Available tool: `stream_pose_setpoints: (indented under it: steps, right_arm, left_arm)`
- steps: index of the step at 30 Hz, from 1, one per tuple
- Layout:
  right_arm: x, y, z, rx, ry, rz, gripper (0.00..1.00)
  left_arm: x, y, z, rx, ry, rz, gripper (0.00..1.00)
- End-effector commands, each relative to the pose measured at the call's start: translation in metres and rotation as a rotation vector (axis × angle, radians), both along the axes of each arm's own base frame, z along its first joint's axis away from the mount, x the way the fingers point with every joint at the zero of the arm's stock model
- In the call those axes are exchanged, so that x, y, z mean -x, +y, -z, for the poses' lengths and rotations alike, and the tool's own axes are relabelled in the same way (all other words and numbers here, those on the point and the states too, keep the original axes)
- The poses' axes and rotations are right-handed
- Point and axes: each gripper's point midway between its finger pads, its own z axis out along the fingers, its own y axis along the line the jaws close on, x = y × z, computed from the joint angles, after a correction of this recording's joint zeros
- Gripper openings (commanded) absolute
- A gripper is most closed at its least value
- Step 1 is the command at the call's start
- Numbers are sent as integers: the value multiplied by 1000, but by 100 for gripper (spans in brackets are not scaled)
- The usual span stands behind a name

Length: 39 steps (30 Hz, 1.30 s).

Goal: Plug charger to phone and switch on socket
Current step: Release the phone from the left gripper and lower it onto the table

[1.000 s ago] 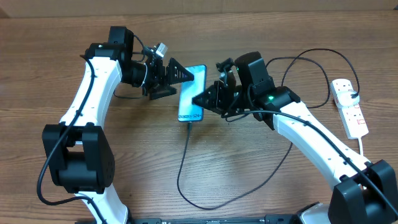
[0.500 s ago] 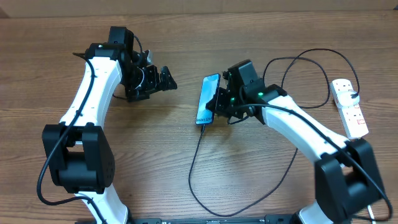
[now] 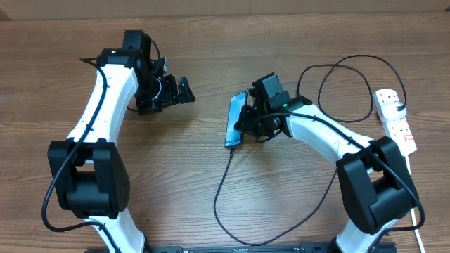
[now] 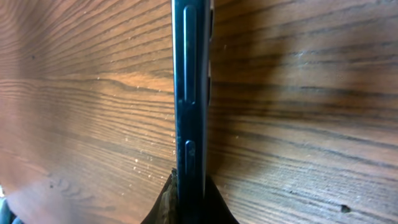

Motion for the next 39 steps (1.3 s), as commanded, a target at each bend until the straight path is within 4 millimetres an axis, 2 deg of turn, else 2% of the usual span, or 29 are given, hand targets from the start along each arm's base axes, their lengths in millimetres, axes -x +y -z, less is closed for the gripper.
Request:
stream_pose_setpoints:
  steps: [1,9,15,22,24,25,29,39]
  right_arm:
    - [-3,4,1,15,-29,-20,4]
    - [6,12,13,7,-44,-48,4]
    - [14,6,28,25,-35,-43,4]
    - [12,0,32,56,-51,-27,10]
    - [11,0,32,54,-55,-27,15]
    - [11,0,32,53,-57,-27,22]
    - [10,-1,32,60,-60,-22,34]
    - [6,-7,34,94,-78,-4,36]
  left_arm:
    - [-2,-1,-14,-8,-38,-4,100]
    - [-2,-1,-14,-8,-38,-4,100]
    - [-2,-1,-14,-8,-38,-4,100]
    - [-2,-1,-14,-8,-37,-4,100]
    - [-2,-1,-14,-8,-38,-4,100]
    - [-2,-1,-14,-8,-37,-4,100]
    - [-2,-1,-14,-8,-38,-4,100]
    - [-2,-1,-14,-8,-38,-4,100]
